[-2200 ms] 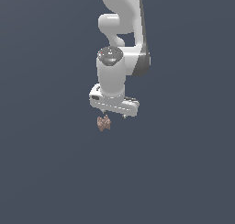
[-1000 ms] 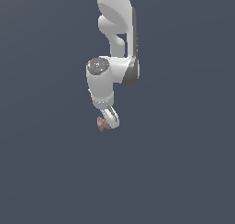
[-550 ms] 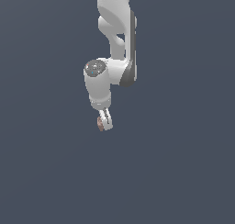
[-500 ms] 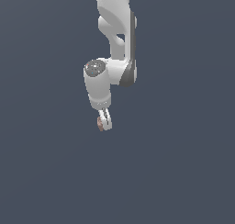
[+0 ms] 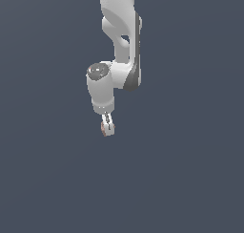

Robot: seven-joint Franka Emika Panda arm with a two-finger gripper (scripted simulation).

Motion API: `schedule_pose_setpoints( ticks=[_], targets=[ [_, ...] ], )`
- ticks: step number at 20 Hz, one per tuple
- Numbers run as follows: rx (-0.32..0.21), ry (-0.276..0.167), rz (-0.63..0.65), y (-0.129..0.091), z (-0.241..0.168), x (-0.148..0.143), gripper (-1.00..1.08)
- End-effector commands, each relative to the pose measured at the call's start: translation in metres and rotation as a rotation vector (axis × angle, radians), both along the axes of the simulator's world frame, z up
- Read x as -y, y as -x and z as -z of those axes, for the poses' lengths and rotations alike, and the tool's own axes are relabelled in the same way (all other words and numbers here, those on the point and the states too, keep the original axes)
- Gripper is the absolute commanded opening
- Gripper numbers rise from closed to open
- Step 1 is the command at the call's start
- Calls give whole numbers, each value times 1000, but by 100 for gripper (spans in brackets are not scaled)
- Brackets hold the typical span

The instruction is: Pick up the object and move it to a goal position.

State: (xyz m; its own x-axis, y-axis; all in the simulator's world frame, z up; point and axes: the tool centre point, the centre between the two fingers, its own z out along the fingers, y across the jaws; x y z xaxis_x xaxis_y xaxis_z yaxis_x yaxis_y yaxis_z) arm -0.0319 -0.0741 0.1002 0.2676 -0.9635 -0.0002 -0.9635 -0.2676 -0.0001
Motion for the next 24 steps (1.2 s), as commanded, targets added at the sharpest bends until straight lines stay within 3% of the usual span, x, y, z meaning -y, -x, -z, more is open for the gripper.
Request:
schedule_pose_setpoints(
  ticks=[1, 15, 16, 24],
  targets=[
    [0, 0, 0, 0, 3, 0, 100],
    [0, 0, 5, 0, 50, 0, 100],
    [0, 0, 5, 0, 50, 0, -100],
    [0, 0, 5, 0, 50, 0, -100]
  ],
)
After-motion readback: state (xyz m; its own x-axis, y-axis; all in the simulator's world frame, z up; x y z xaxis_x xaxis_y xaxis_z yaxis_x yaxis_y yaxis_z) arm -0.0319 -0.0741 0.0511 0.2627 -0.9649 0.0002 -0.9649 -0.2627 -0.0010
